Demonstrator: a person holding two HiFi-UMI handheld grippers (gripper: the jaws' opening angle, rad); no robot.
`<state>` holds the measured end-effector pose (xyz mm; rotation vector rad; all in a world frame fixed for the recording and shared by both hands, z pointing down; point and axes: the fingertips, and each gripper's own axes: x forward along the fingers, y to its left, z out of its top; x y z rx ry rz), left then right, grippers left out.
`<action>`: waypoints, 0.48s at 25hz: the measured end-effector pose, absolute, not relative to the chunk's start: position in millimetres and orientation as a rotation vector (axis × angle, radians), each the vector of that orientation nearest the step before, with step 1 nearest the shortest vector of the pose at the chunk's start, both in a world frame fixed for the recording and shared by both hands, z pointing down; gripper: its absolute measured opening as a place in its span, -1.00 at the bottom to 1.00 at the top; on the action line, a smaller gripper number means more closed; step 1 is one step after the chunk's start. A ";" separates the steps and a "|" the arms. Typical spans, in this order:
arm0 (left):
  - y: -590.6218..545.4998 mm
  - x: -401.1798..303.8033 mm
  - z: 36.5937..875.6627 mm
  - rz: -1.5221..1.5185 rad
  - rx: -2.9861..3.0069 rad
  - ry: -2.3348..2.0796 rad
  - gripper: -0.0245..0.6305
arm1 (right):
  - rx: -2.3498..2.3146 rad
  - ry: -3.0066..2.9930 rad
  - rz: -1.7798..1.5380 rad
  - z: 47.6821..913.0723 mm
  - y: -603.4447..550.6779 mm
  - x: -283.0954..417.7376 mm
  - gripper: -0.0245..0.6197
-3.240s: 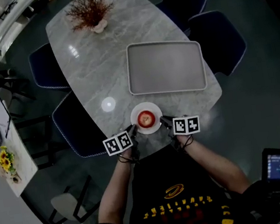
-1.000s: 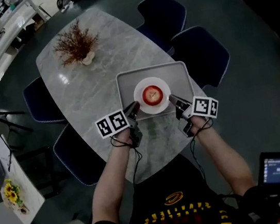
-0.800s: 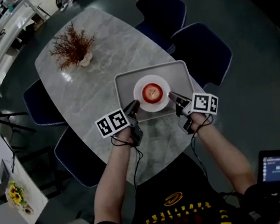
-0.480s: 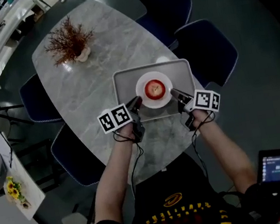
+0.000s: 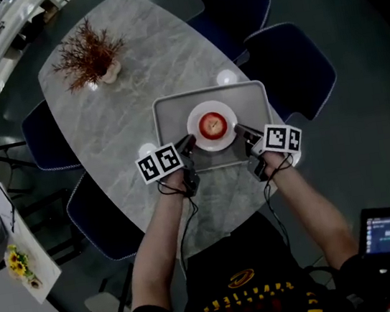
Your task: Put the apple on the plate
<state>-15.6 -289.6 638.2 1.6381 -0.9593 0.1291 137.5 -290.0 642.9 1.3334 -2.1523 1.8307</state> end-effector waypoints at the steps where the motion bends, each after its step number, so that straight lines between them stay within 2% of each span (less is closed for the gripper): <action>1: -292.0 -13.3 644.9 0.141 1.632 -0.961 -0.82 | 1.325 -2.144 1.826 649.6 -292.4 139.7 -0.82; 12: -307.1 -9.5 675.7 0.251 1.600 -0.899 -0.82 | 1.296 -2.048 1.811 682.2 -309.0 142.1 -0.82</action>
